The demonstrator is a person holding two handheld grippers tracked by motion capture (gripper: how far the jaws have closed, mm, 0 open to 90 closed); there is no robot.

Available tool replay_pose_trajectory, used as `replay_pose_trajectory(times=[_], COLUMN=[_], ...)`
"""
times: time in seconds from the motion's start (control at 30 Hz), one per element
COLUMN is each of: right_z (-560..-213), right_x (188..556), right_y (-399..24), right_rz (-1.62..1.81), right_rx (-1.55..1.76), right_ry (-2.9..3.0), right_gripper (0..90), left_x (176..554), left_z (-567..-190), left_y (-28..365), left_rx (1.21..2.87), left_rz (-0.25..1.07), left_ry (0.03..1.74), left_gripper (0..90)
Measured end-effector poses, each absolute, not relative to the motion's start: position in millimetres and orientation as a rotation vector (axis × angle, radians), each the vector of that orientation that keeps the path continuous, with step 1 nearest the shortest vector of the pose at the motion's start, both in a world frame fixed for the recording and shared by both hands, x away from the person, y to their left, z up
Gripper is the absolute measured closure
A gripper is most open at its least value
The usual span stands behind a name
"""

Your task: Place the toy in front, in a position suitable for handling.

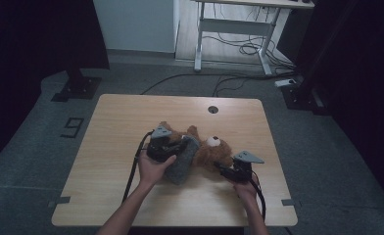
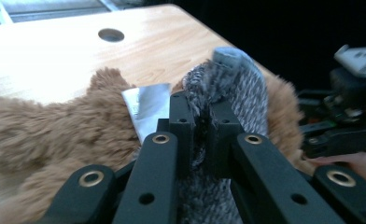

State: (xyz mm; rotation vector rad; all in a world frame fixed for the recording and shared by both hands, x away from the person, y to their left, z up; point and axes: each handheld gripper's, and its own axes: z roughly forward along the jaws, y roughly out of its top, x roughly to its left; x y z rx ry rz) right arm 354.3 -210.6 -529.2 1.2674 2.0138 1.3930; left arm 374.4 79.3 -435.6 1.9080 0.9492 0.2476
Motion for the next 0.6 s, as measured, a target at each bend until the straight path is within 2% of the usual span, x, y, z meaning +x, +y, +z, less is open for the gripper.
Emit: replay_pose_trajectory(times=[0.17,0.6], right_z=[-529,-530], right_x=[354,355], right_y=[-211,-212], right_rz=[1.389,1.403], right_rx=[1.260,1.263], right_ry=[2.020,2.020], right_gripper=[47.0,46.7], left_x=[382,371], left_z=[-450,-458], left_y=[83,135], left_rx=[1.933,1.926], left_rz=[0.247,0.365], left_ry=[1.004,1.098], left_gripper=[81.8,81.6])
